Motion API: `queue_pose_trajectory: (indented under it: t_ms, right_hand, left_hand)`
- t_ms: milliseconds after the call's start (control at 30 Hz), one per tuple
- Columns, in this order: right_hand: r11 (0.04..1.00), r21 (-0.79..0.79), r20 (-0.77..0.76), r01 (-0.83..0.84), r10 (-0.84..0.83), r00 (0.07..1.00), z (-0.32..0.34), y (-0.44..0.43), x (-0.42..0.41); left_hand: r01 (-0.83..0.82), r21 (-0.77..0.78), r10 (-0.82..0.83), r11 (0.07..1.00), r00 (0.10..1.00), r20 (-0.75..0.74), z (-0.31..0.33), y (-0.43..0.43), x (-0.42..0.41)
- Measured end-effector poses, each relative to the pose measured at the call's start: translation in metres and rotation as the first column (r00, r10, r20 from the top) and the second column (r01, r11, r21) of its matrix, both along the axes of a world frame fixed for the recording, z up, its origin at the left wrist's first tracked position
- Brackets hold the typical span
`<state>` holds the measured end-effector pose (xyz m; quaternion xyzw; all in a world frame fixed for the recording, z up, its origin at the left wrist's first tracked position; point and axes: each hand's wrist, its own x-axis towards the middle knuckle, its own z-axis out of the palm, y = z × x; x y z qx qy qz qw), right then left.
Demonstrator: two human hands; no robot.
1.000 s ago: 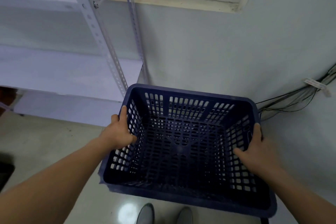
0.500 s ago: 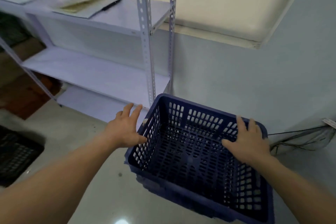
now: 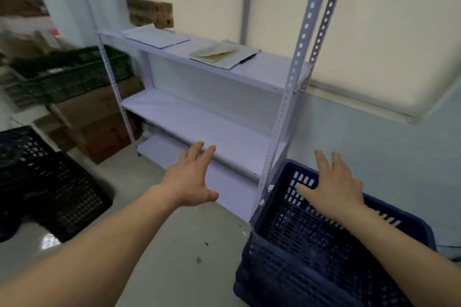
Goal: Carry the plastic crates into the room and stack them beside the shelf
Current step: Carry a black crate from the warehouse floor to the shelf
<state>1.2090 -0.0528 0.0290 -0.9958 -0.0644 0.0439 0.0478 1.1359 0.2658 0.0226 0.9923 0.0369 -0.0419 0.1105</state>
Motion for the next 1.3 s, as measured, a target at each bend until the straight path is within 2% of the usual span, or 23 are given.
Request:
queue_pose_trajectory:
  t_ms: [333, 633, 967, 1300]
  right_hand:
    - [0.965, 0.05, 0.119, -0.259, 0.251, 0.961, 0.036, 0.2, -0.057]
    - [0.881, 0.055, 0.168, -0.471, 0.456, 0.874, 0.068, 0.336, -0.089]
    - [0.766, 0.051, 0.231, -0.641, 0.615, 0.754, 0.091, 0.417, -0.079]
    - [0.662, 0.073, 0.212, -0.746, 0.72, 0.66, 0.093, 0.463, -0.04]
  left_hand:
    - [-0.234, 0.051, 0.229, 0.971, 0.969, 0.09, 0.048, 0.172, -0.135]
    - [-0.464, 0.048, 0.452, 0.884, 0.878, 0.159, 0.078, 0.259, -0.221]
    - [-0.597, 0.039, 0.579, 0.801, 0.789, 0.204, 0.098, 0.29, -0.236]
    - [-0.719, 0.029, 0.697, 0.694, 0.682, 0.219, 0.095, 0.299, -0.221]
